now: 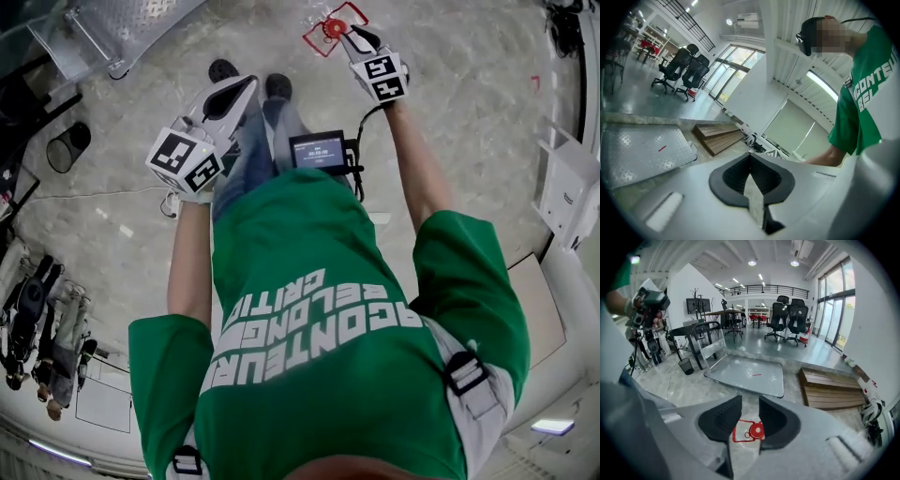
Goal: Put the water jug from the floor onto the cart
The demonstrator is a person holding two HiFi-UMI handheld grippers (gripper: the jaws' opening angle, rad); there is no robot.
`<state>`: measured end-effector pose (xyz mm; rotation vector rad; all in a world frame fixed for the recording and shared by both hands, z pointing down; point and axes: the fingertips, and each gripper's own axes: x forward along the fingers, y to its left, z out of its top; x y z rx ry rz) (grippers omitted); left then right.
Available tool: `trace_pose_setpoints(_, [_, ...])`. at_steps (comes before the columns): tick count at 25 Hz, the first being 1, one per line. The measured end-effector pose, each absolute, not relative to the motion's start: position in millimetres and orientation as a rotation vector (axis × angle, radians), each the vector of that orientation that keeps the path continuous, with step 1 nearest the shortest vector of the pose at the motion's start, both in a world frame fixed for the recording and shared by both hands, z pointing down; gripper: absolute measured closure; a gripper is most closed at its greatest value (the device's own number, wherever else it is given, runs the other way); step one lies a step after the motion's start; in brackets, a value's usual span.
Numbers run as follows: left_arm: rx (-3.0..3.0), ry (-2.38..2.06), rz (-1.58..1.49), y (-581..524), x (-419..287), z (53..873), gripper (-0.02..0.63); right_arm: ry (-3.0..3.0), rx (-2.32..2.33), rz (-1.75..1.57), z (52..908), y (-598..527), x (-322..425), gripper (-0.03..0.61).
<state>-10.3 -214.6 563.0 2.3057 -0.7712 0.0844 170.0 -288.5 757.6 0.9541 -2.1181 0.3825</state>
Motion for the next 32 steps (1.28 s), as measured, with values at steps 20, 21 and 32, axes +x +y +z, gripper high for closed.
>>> trace_pose_setpoints(20, [2.262,-0.665,0.103,-208.9,25.6,620.4,0.598,-1.846,1.013,0.676,945.0,-292.7,208.0,0.272])
trace_pose_setpoints(21, [2.260,-0.662,0.108,-208.9,26.0,621.2,0.598,-1.834,1.013,0.686,951.7,-293.3,209.9,0.272])
trace_pose_setpoints(32, [2.217,-0.649,0.125,-211.5,22.9,637.9,0.598,-1.722,0.994,0.727,1013.7,-295.1,221.4,0.268])
